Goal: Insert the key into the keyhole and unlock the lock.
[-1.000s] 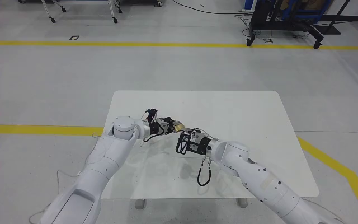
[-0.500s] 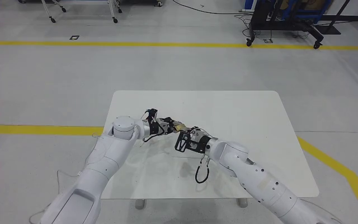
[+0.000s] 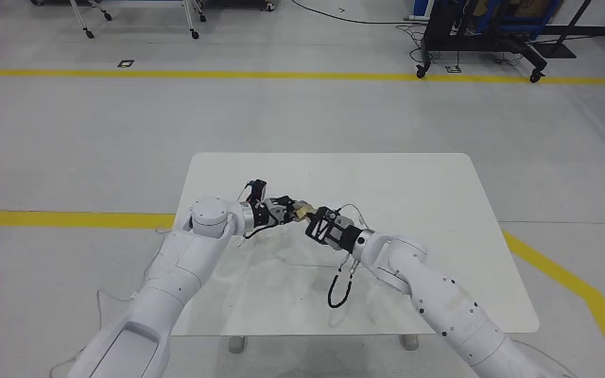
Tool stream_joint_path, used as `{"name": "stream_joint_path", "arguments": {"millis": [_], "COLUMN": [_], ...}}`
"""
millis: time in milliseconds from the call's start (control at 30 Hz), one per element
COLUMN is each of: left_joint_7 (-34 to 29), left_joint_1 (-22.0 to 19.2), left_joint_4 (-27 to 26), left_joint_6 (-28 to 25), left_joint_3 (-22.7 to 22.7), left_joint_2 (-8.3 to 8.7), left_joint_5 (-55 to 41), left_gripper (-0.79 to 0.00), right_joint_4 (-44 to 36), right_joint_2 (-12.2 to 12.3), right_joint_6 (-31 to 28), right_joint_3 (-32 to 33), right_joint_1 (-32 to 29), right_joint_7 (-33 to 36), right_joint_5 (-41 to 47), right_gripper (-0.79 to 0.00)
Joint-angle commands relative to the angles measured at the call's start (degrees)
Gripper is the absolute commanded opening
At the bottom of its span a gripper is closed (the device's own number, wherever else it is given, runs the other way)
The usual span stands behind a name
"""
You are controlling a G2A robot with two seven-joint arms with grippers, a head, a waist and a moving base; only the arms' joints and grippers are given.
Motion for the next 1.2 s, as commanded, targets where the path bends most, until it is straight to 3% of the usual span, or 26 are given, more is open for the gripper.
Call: {"name": "stream_joint_path", "arguments": {"millis": [0, 200, 433, 467, 500, 533, 600, 800, 933, 1167], "left_joint_7": [0.2, 1.4, 2.0, 2.0, 2.0, 2.0, 2.1, 2.7, 3.8, 5.9], "left_joint_1": [0.6, 2.1, 3.4, 3.5, 3.5, 3.6, 3.7, 3.7, 2.9, 0.1], "left_joint_4": [-0.6, -2.4, -3.9, -4.0, -4.1, -4.2, -4.4, -4.6, -3.8, -3.0], "left_joint_6": [-2.3, -7.4, -9.9, -9.8, -9.7, -9.5, -9.4, -9.5, -7.8, 0.3], "left_joint_3": [-0.4, -1.5, -2.6, -2.6, -2.7, -2.7, -2.7, -2.9, -1.7, 5.3], "left_joint_2": [0.14, 0.46, 0.77, 0.80, 0.83, 0.85, 0.87, 0.88, 0.64, -1.07], "left_joint_5": [0.3, 0.8, 0.9, 1.0, 1.2, 1.3, 1.4, 2.0, 4.4, 12.7], "left_gripper": [-0.785, -0.785, -0.785, -0.785, -0.785, -0.785, -0.785, -0.785, -0.785, -0.785], "right_joint_4": [-0.1, 0.3, 0.1, 0.1, 0.1, 0.1, -0.2, -3.8, -4.0, -4.0], "right_joint_2": [0.1, 0.3, 0.3, 0.3, 0.3, 0.2, 0.3, 1.4, 1.5, 1.5], "right_joint_6": [-0.7, -2.4, -3.4, -3.5, -3.5, -3.5, -3.7, -5.3, -5.6, -5.6], "right_joint_3": [1.9, 5.1, 6.1, 6.2, 6.2, 6.3, 6.8, 13.5, 14.0, 14.0], "right_joint_1": [-0.7, -1.7, -1.5, -1.5, -1.4, -1.4, -1.5, -5.7, -6.1, -6.1], "right_joint_7": [-0.5, 2.3, 5.2, 5.4, 5.7, 5.9, 5.7, -2.3, -2.7, -2.7], "right_joint_5": [4.5, 12.4, 15.0, 15.2, 15.2, 15.4, 15.5, 15.6, 16.0, 16.0], "right_gripper": [-0.785, -0.785, -0.785, -0.748, -0.499, -0.422, 0.000, 0.000, 0.000, 0.000]}}
